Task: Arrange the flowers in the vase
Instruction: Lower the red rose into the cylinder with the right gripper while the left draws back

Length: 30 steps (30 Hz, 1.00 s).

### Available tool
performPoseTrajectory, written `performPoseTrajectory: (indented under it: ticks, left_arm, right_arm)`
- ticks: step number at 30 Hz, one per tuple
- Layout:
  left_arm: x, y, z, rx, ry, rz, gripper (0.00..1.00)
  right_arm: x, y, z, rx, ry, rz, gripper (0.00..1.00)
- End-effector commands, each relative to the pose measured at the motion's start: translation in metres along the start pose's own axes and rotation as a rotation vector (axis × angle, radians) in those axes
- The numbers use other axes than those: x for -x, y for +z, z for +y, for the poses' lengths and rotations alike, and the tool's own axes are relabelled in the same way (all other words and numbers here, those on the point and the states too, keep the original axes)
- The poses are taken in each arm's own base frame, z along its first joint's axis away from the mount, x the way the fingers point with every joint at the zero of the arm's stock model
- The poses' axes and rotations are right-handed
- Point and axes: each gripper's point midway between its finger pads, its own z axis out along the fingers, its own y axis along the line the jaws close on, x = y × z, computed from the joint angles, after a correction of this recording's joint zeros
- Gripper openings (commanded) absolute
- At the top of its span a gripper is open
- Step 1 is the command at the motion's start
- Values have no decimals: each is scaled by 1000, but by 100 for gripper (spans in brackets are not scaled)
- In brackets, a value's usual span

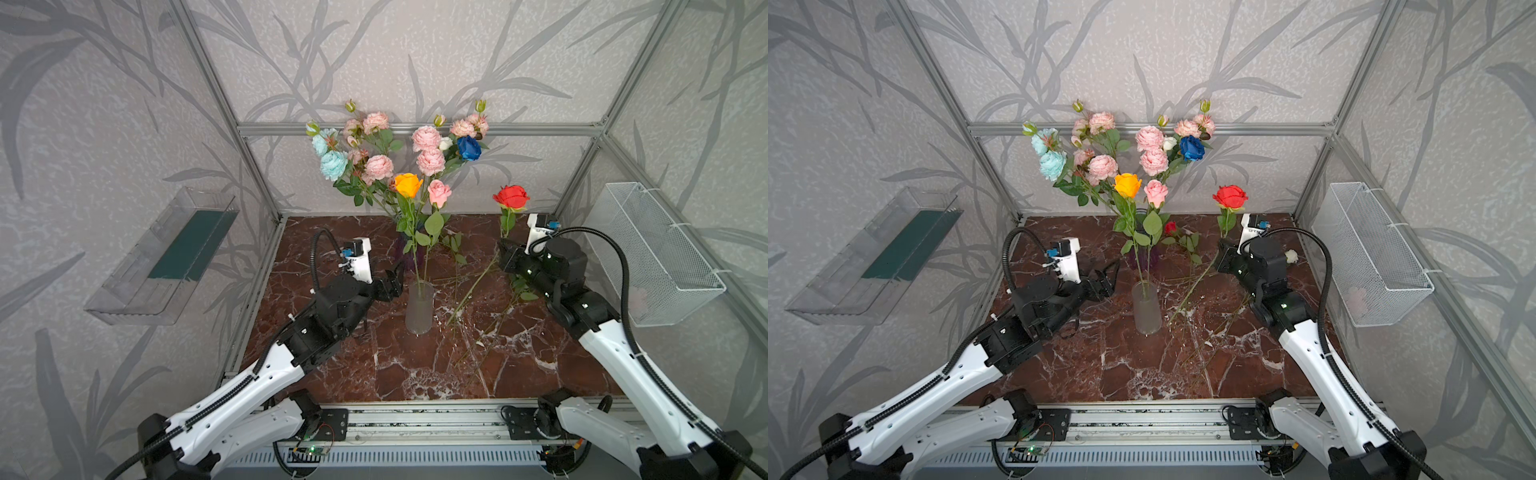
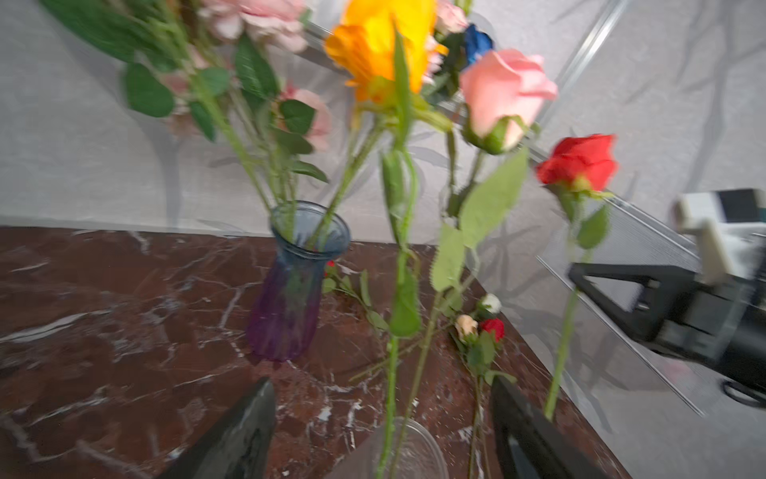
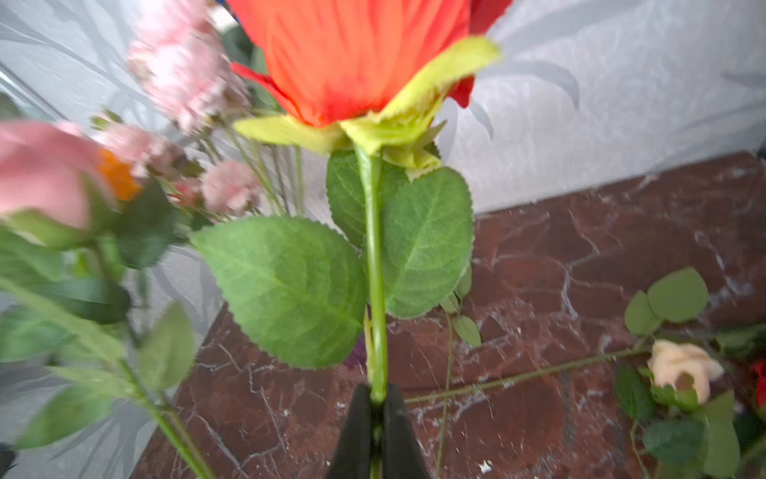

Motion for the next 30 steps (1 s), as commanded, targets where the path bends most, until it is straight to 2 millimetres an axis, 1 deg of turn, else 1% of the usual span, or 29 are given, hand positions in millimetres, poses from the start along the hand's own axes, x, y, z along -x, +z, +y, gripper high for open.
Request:
performPoseTrajectory:
  ticks: [1,4,6,9,12,14,18,20,26,30]
  left_arm:
    - [23,-13,56,229,-118,-123,85]
    - [31,-20,88,318,-216,-188,87]
    - [34,-21,99,344,-238,-208,87]
    - [33,-17,97,331,-238,-195,87]
    - [27,-11,93,305,-245,-168,87]
    - [24,-9,91,293,-248,-155,86]
    - [21,-6,88,273,-256,-141,86]
    - [21,-5,86,262,-261,-137,86]
    - [20,-4,83,244,-265,-132,85]
    - [21,-4,82,241,-262,-133,85]
  right_arm:
    - [47,-20,34,36,-97,-142,0]
    - [69,-33,70,88,-180,-228,0]
    - [81,-37,91,116,-224,-278,0]
    - [90,-37,121,159,-277,-319,0]
    - [88,-31,146,195,-330,-350,0]
    - [85,-25,157,199,-361,-368,0]
    - [74,-11,171,208,-404,-382,0]
    - [68,-5,173,201,-418,-395,0]
    - [53,8,174,200,-431,-375,0]
    - [29,15,167,197,-433,-326,0]
